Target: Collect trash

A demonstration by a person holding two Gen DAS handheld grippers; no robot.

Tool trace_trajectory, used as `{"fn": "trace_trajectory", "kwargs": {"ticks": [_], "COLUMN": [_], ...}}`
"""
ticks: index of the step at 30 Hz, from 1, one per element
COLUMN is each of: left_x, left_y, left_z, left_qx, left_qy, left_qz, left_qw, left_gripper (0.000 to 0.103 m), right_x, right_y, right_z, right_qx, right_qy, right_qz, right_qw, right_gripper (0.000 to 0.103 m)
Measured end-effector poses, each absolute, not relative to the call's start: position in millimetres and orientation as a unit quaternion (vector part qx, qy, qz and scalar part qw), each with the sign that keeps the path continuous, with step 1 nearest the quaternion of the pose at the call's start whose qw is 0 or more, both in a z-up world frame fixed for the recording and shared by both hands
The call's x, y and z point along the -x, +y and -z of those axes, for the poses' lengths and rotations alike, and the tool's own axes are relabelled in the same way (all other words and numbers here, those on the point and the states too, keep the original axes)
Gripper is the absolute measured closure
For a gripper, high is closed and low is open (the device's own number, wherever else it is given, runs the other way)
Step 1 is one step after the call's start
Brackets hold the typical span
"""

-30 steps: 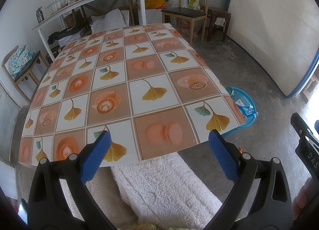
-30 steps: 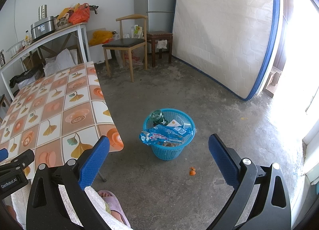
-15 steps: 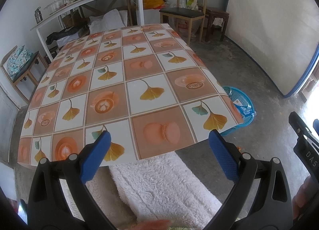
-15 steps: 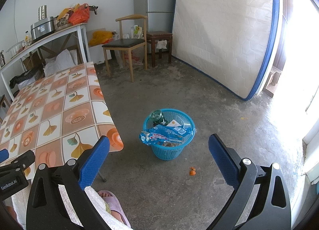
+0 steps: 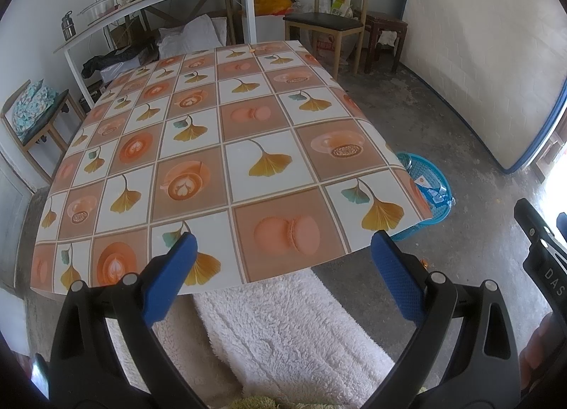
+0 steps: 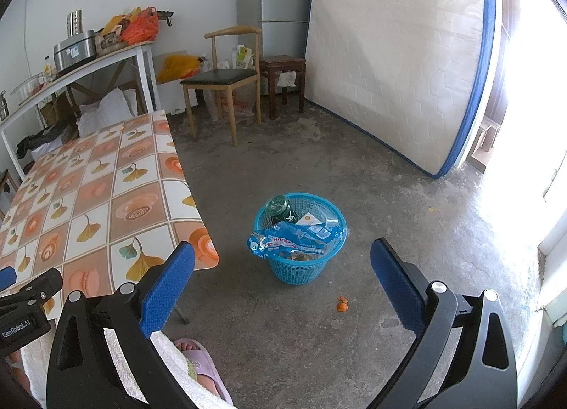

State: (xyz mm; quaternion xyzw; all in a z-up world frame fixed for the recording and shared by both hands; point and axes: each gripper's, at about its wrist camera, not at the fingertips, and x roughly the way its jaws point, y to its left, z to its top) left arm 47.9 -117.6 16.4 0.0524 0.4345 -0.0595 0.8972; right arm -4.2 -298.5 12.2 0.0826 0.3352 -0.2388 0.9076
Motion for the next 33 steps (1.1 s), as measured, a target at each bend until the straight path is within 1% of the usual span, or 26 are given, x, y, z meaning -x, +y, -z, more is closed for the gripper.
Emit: {"fn": "trace_trajectory", "kwargs": {"ticks": [33], "left_x": [-47.6], "left_y": [-116.2], "left_z": [-16.4], "left_qx": [-0.049], "left_qy": [0.437], "left_qz": [0.06], "left_qw": [0.896], "left_gripper": [0.008], "right_x": [5.0], "right_y": [-297.2], "right_z": [-12.8], "right_qx": [-0.084], "right_qy": [0.333], "right_qz": [0.24], "right_qw": [0.908], "right_gripper": [0.006]}}
